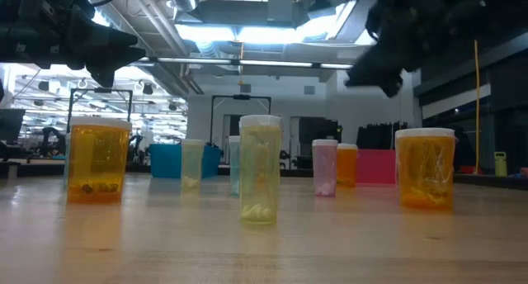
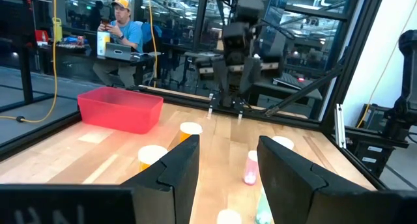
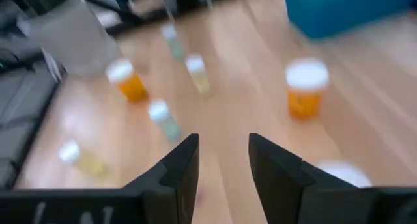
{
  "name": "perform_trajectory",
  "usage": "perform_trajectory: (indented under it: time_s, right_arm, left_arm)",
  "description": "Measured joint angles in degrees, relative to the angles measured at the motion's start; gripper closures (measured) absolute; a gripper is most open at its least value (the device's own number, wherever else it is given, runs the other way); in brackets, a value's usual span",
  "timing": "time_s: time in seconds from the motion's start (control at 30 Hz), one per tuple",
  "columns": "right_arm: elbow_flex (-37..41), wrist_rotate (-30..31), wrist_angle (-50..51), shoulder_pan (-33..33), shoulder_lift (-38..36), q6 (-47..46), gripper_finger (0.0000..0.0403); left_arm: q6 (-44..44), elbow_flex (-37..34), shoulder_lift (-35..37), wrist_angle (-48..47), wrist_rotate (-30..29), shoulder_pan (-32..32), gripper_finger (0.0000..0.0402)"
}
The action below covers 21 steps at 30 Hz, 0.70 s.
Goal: Pick and place medicine bottles into bin by pill shape (circle, oval)
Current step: Put the small purple pill bottle into the red bin
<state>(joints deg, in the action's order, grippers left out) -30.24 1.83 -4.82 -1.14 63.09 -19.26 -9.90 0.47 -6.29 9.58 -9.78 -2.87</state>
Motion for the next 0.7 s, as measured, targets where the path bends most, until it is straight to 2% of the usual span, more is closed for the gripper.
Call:
perform_trajectory:
  time_s: [0.23,0.33,0.47,0.7]
  right_arm:
    - [0.00,0.02,6.03,0.01,-0.28,1.97,0.0267]
    - [0.00,0.07,5.83,0.01,-0.28,9.05,0.0267]
    - [0.00,0.10,3.65,0.01,-0.28,17.98,0.0267]
    - [0.00,0.99,-3.19,0.27,-0.28,15.30,0.0267]
  left_arm:
    - [0.34,0.00,0.00,0.07,-0.39,0.01,0.0255]
    - [0.05,0.01,-0.02,0.20,-0.82,0.00,0.0255]
    - [0.03,0.01,0.00,0.55,-4.71,0.00,0.0255]
    - [0.01,0.00,0.00,0.57,-6.23,0.00,0.0255]
